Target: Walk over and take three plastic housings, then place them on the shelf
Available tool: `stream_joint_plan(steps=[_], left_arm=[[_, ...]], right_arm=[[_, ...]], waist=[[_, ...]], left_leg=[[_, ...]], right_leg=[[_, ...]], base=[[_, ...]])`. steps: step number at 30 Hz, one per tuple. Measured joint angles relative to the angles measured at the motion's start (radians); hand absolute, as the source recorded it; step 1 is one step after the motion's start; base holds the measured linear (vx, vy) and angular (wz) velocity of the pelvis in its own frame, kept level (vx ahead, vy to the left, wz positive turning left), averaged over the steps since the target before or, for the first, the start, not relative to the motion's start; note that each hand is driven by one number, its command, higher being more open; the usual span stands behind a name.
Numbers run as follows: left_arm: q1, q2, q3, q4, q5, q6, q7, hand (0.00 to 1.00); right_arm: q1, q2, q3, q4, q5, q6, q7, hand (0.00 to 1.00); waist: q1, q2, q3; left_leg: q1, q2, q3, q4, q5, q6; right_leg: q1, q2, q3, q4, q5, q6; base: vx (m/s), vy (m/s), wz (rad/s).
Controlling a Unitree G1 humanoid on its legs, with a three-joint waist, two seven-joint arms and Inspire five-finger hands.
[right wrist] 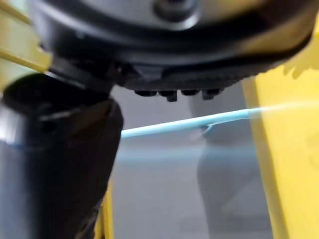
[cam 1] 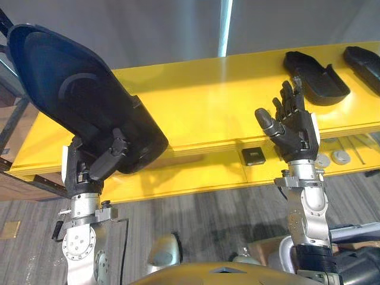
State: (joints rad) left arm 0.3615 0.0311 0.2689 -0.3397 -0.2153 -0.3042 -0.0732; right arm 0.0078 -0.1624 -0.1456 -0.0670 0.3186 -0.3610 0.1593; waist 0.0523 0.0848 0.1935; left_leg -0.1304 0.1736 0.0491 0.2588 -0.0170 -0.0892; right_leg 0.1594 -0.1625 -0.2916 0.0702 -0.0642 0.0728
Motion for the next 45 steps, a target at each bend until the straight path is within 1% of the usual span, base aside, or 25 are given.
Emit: stream_joint_plan(steps=[1, 2, 4, 5, 6, 7, 8, 9, 11, 12, 14, 15, 16, 19, 21, 23, 25, 28, 32, 35, 38, 39, 41, 42, 45], left_arm=[[0.001, -0.002, 0.001, -0.003, 0.0, 0.0, 0.002, 0.0], [-0.013, -0.001, 0.002, 0.008, 0.0, 0.001, 0.007, 0.0], [-0.017, 0.012, 0.004, 0.003, 0.001, 0.001, 0.019, 0.0], [-0.017, 0.015, 0.005, 0.003, 0.001, 0.002, 0.019, 0.0], [-0.018, 0.021, 0.011, 0.0, 0.008, 0.008, 0.017, 0.0], [-0.018, 0.024, 0.018, -0.01, 0.027, 0.024, 0.014, 0.0], [-0.018, 0.027, 0.02, -0.015, 0.026, 0.028, 0.008, 0.0], [-0.02, 0.029, 0.021, -0.026, 0.025, 0.031, 0.0, 0.0], [-0.05, 0.036, 0.014, -0.031, 0.022, 0.064, -0.008, 0.0], [-0.075, 0.048, 0.003, -0.03, 0.021, 0.089, -0.017, 0.0], [-0.137, 0.077, -0.026, -0.019, -0.005, 0.141, -0.027, 0.0], [-0.162, 0.089, -0.037, -0.009, -0.018, 0.156, -0.027, 0.0], [-0.231, 0.108, -0.06, 0.029, -0.033, 0.198, -0.024, 0.0], [-0.322, 0.13, -0.081, 0.101, -0.099, 0.258, -0.014, 0.0], [-0.394, 0.142, -0.094, 0.188, -0.131, 0.301, 0.016, 0.0], [-0.454, 0.15, -0.093, 0.282, -0.145, 0.335, 0.056, 0.0], [-0.529, 0.182, -0.089, 0.425, -0.179, 0.373, 0.113, 0.0], [-0.603, 0.196, -0.066, 0.576, -0.198, 0.409, 0.175, 0.0], [-0.672, 0.227, -0.035, 0.67, -0.25, 0.427, 0.215, 0.0], [-0.728, 0.267, -0.035, 0.738, -0.245, 0.456, 0.214, 0.0], [-0.74, 0.271, -0.037, 0.766, -0.244, 0.475, 0.189, 0.0], [-0.745, 0.271, -0.037, 0.769, -0.244, 0.491, 0.19, 1.0], [-0.75, 0.285, -0.037, 0.772, -0.245, 0.512, 0.181, 1.0], [-0.753, 0.301, -0.037, 0.776, -0.245, 0.538, 0.166, 1.0], [-0.759, 0.316, -0.037, 0.785, -0.245, 0.567, 0.133, 1.0]], right_arm=[[-0.001, -0.001, 0.0, 0.0, 0.0, -0.001, -0.008, 1.0], [0.005, 0.021, -0.001, 0.013, 0.001, -0.006, -0.028, 1.0], [0.026, 0.057, 0.001, 0.011, 0.001, -0.009, -0.055, 1.0], [0.027, 0.065, 0.002, 0.01, 0.002, -0.009, -0.062, 1.0], [0.03, 0.085, 0.002, 0.003, 0.003, -0.008, -0.073, 1.0], [0.048, 0.104, 0.012, -0.022, 0.002, -0.008, -0.085, 1.0], [0.061, 0.11, 0.02, -0.038, 0.002, -0.009, -0.087, 1.0], [0.082, 0.123, 0.04, -0.062, 0.001, -0.009, -0.089, 1.0], [0.114, 0.127, 0.058, -0.075, 0.001, -0.008, -0.086, 1.0], [0.129, 0.127, 0.069, -0.075, 0.001, -0.008, -0.085, 1.0], [0.148, 0.127, 0.077, -0.076, -0.001, 0.001, -0.079, 1.0], [0.152, 0.127, 0.077, -0.076, 0.0, 0.003, -0.079, 1.0], [0.171, 0.125, 0.077, -0.077, 0.001, 0.012, -0.068, 1.0], [0.205, 0.121, 0.079, -0.096, 0.001, 0.04, -0.039, 1.0], [0.232, 0.118, 0.084, -0.107, 0.002, 0.055, -0.017, 1.0], [0.243, 0.114, 0.095, -0.106, 0.003, 0.073, -0.006, 1.0], [0.262, 0.103, 0.126, -0.107, 0.005, 0.094, 0.023, 1.0], [0.288, 0.081, 0.173, -0.119, 0.029, 0.12, 0.077, 1.0], [0.313, 0.076, 0.232, -0.146, 0.048, 0.147, 0.13, 1.0], [0.319, 0.064, 0.276, -0.146, 0.053, 0.175, 0.159, 1.0], [0.339, 0.04, 0.319, -0.146, 0.063, 0.189, 0.179, 1.0], [0.34, 0.038, 0.334, -0.146, 0.063, 0.199, 0.18, 1.0], [0.341, 0.038, 0.352, -0.146, 0.082, 0.207, 0.178, 1.0], [0.341, 0.039, 0.361, -0.148, 0.082, 0.207, 0.178, 1.0], [0.353, 0.036, 0.372, -0.172, 0.081, 0.208, 0.175, 1.0]], waist=[[0.001, 0.012, -0.006], [-0.004, -0.005, -0.002], [-0.013, -0.048, -0.003], [-0.019, -0.056, -0.003], [-0.026, -0.064, -0.003], [-0.027, -0.064, -0.004], [-0.028, -0.065, -0.005], [-0.032, -0.066, -0.006], [-0.039, -0.063, -0.015], [-0.061, -0.063, -0.02], [-0.086, -0.06, -0.028], [-0.089, -0.059, -0.028], [-0.1, -0.056, -0.032], [-0.128, -0.054, -0.036], [-0.152, -0.051, -0.038], [-0.167, -0.047, -0.04], [-0.19, -0.044, -0.042], [-0.203, -0.04, -0.045], [-0.221, -0.035, -0.047], [-0.228, -0.029, -0.05], [-0.238, -0.02, -0.054], [-0.24, -0.018, -0.054], [-0.244, -0.011, -0.054], [-0.245, -0.005, -0.054], [-0.244, 0.001, -0.053]], left_leg=[[0.018, 0.008, -0.011, -0.024, 0.016, -0.032], [0.049, -0.022, 0.003, -0.043, -0.009, -0.047], [0.09, -0.084, 0.056, -0.097, -0.011, -0.011], [0.102, -0.098, 0.068, -0.107, -0.009, -0.002], [0.12, -0.115, 0.094, -0.116, -0.013, 0.01], [0.143, -0.123, 0.124, -0.127, -0.019, 0.016], [0.148, -0.123, 0.138, -0.127, -0.023, 0.016], [0.155, -0.117, 0.165, -0.127, -0.032, 0.015], [0.156, -0.106, 0.194, -0.127, -0.035, 0.011], [0.156, -0.094, 0.203, -0.127, -0.036, 0.008], [0.161, -0.073, 0.226, -0.135, -0.033, -0.003], [0.169, -0.07, 0.233, -0.145, -0.029, -0.004], [0.188, -0.062, 0.253, -0.169, -0.019, -0.009], [0.216, -0.057, 0.284, -0.211, -0.005, -0.015], [0.234, -0.054, 0.306, -0.237, 0.006, -0.019], [0.244, -0.05, 0.331, -0.259, 0.019, -0.022], [0.247, -0.038, 0.348, -0.279, 0.035, -0.03], [0.247, -0.022, 0.369, -0.301, 0.055, -0.04], [0.249, -0.012, 0.384, -0.304, 0.06, -0.043], [0.258, -0.013, 0.396, -0.306, 0.06, -0.043], [0.259, -0.013, 0.398, -0.308, 0.06, -0.043], [0.259, -0.013, 0.398, -0.308, 0.06, -0.043], [0.258, -0.013, 0.4, -0.308, 0.061, -0.043], [0.257, -0.012, 0.407, -0.308, 0.061, -0.043], [0.257, -0.013, 0.41, -0.308, 0.061, -0.043]], right_leg=[[-0.003, -0.004, 0.013, -0.001, -0.016, 0.036], [-0.001, -0.038, 0.033, 0.001, -0.014, 0.058], [-0.003, -0.109, 0.054, -0.003, -0.002, 0.072], [-0.003, -0.124, 0.054, -0.003, 0.003, 0.079], [-0.005, -0.146, 0.051, -0.002, 0.017, 0.099], [-0.008, -0.157, 0.052, -0.001, 0.029, 0.108], [-0.012, -0.159, 0.052, -0.001, 0.032, 0.107], [-0.024, -0.159, 0.054, -0.002, 0.039, 0.112], [-0.04, -0.146, 0.062, -0.007, 0.055, 0.108], [-0.04, -0.135, 0.065, -0.02, 0.065, 0.105], [-0.055, -0.113, 0.078, -0.027, 0.081, 0.093], [-0.057, -0.109, 0.078, -0.029, 0.085, 0.094], [-0.056, -0.097, 0.083, -0.047, 0.101, 0.086], [-0.057, -0.085, 0.103, -0.067, 0.114, 0.08], [-0.061, -0.079, 0.114, -0.073, 0.115, 0.081], [-0.074, -0.071, 0.132, -0.073, 0.115, 0.081], [-0.092, -0.055, 0.145, -0.073, 0.115, 0.081], [-0.116, -0.033, 0.163, -0.072, 0.118, 0.076], [-0.126, -0.022, 0.177, -0.069, 0.118, 0.075], [-0.127, -0.021, 0.191, -0.068, 0.118, 0.075], [-0.129, -0.021, 0.193, -0.068, 0.118, 0.075], [-0.129, -0.02, 0.193, -0.068, 0.118, 0.075], [-0.131, -0.02, 0.195, -0.066, 0.118, 0.075], [-0.14, -0.019, 0.202, -0.061, 0.118, 0.075], [-0.142, -0.019, 0.206, -0.057, 0.117, 0.075]], base=[[0.1, 0.387, -0.58], [0.06, 0.306, -0.5], [0.06, 0.278, -0.42], [0.06, 0.277, -0.38], [0.04, 0.21, -0.51], [0.02, 0.173, -0.57], [0.02, 0.075, -0.69], [0.01, 0.027, -0.66], [0.02, 0.006, -0.53], [0.02, -0.025, -0.32], [0.0, -0.042, -0.34], [-0.02, -0.038, -0.42], [-0.02, -0.032, -0.38], [-0.03, -0.027, -0.37], [-0.03, -0.021, -0.3], [-0.04, -0.032, -0.29], [-0.04, -0.051, -0.2], [-0.03, -0.057, -0.19], [-0.01, -0.03, -0.11], [-0.01, 0.001, -0.11], [-0.01, 0.001, -0.02], [0.0, 0.0, 0.0], [-0.01, -0.002, -0.04], [-0.02, -0.001, -0.09], [-0.01, 0.0, -0.03]])
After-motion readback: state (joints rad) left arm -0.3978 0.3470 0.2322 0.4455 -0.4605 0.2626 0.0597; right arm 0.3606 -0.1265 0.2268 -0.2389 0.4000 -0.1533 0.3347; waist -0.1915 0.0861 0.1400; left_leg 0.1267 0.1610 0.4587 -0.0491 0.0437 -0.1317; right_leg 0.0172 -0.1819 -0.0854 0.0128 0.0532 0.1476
